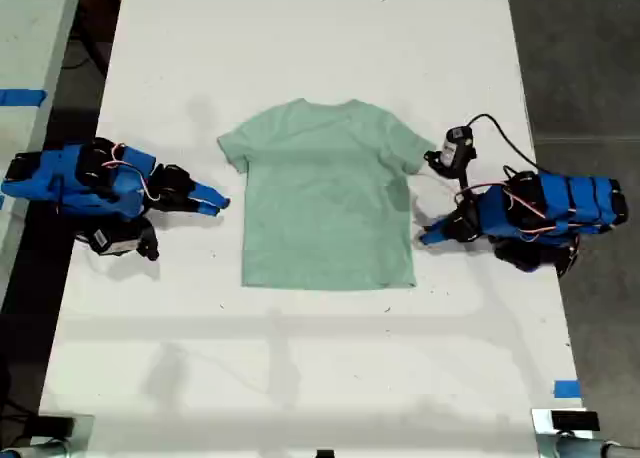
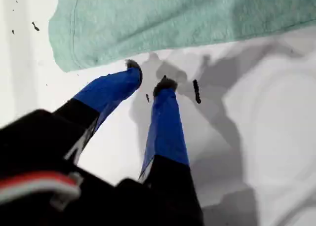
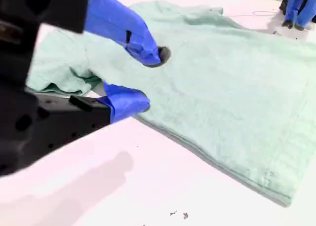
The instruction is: Fold t shirt
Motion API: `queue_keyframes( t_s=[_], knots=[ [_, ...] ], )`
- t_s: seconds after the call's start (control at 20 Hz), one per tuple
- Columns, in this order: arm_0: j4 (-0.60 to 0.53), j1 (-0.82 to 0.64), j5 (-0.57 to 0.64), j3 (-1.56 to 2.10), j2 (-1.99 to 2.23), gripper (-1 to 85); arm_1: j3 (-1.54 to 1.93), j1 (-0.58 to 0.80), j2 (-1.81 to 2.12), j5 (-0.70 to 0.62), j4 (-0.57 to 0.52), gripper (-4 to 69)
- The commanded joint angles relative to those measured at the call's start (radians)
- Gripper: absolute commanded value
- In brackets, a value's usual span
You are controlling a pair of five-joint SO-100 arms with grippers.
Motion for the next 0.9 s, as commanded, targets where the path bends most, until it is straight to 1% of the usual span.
queue_keyframes(
  t_s=[0.0,0.05,0.1,0.15,0.2,0.25,0.3,0.35,0.4,0.45,0.5,0.55,0.6,0.65,0.7,0.75,0.8,0.85],
  knots=[
    [0.005,0.002,-0.009,0.044,0.002,11.2,0.044,1.427,0.014,0.506,-0.017,10.2],
    [0.005,0.002,-0.009,0.044,0.002,11.2,-0.012,1.295,0.018,0.276,-0.005,17.1],
    [0.005,0.002,-0.009,0.044,0.002,11.2,-0.055,1.112,0.018,0.143,-0.012,13.9],
    [0.005,0.002,-0.009,0.044,0.002,11.2,-0.049,1.042,0.018,0.216,-0.072,16.5],
    [0.005,0.002,-0.009,0.044,0.002,11.2,-0.031,0.923,0.018,0.207,-0.173,18.1],
    [0.005,0.002,-0.009,0.044,0.002,11.2,-0.017,0.785,0.018,0.124,-0.367,7.9],
    [0.005,0.002,-0.009,0.044,0.002,11.2,-0.025,0.738,-0.018,0.140,-0.514,0.2],
    [0.005,0.002,-0.009,0.044,0.002,11.2,-0.163,0.756,-0.232,0.149,-0.534,0.9],
    [0.005,0.002,-0.009,0.044,0.002,11.2,-0.442,0.801,-0.626,0.123,-0.436,5.2],
    [0.005,0.002,-0.009,0.044,0.002,11.2,-0.736,0.824,-0.989,0.095,-0.304,8.3],
    [0.005,0.005,-0.009,0.044,0.002,11.2,-0.988,0.830,-1.227,0.060,-0.186,6.9],
    [0.005,0.005,-0.009,0.044,0.002,11.2,-1.155,0.864,-1.345,0.014,-0.135,1.2],
    [0.005,0.003,-0.009,0.044,0.002,11.2,-1.239,0.899,-1.396,-0.034,-0.137,-0.1],
    [0.005,0.003,-0.009,0.044,0.002,11.2,-1.243,0.957,-1.384,0.017,-0.170,0.6],
    [0.005,0.003,-0.009,0.044,0.002,11.2,-1.247,0.997,-1.376,-0.048,-0.212,0.6],
    [0.005,0.003,-0.009,0.044,0.002,11.2,-1.315,1.037,-1.447,-0.084,-0.161,0.6],
    [0.005,0.003,-0.009,0.044,0.002,11.2,-1.381,1.072,-1.562,-0.078,-0.086,9.3],
    [0.005,0.003,-0.009,0.044,0.002,11.2,-1.382,1.095,-1.646,-0.026,-0.057,20.9]
  ],
)
